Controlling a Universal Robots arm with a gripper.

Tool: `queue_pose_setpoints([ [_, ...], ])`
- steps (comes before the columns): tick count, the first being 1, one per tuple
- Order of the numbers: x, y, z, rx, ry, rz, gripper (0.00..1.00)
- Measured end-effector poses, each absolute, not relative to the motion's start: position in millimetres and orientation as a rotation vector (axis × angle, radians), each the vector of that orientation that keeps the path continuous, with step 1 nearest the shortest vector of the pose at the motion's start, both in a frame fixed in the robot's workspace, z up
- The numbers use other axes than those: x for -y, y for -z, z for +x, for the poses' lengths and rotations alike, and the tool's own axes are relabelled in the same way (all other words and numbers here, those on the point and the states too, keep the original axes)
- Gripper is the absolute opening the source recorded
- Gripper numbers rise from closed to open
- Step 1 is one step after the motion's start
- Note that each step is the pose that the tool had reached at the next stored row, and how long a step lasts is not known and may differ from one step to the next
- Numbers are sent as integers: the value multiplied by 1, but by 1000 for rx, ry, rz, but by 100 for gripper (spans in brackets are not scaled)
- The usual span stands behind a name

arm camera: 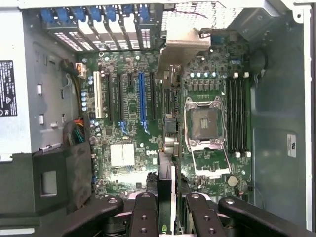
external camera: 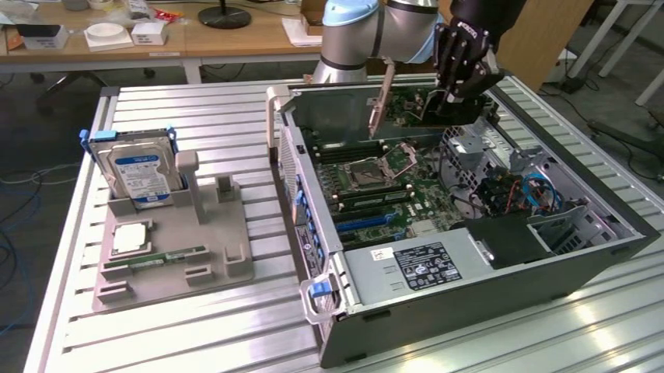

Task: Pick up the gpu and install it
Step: 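Insert the gpu into the slot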

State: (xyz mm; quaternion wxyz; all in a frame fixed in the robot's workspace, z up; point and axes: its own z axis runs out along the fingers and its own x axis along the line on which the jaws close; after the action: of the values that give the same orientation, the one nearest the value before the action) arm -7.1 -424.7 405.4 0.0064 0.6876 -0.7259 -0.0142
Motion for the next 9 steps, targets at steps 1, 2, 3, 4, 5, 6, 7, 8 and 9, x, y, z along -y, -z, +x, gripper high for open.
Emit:
queue_pose_setpoints([
  [1,425,-405,-7,2262,44,2161,26],
  [2,425,-405,-7,2255,44,2168,26],
  [3,425,-405,-7,2249,44,2175,26],
  [4,425,-405,-7,2241,44,2183,26],
  [5,425,-405,-7,2233,44,2191,26],
  [6,425,-405,-7,2228,43,2196,26],
  [7,425,-405,-9,2230,39,2199,26],
  [8,426,-405,-10,2233,34,2202,26],
  [9,426,-405,-12,2236,26,2206,26],
])
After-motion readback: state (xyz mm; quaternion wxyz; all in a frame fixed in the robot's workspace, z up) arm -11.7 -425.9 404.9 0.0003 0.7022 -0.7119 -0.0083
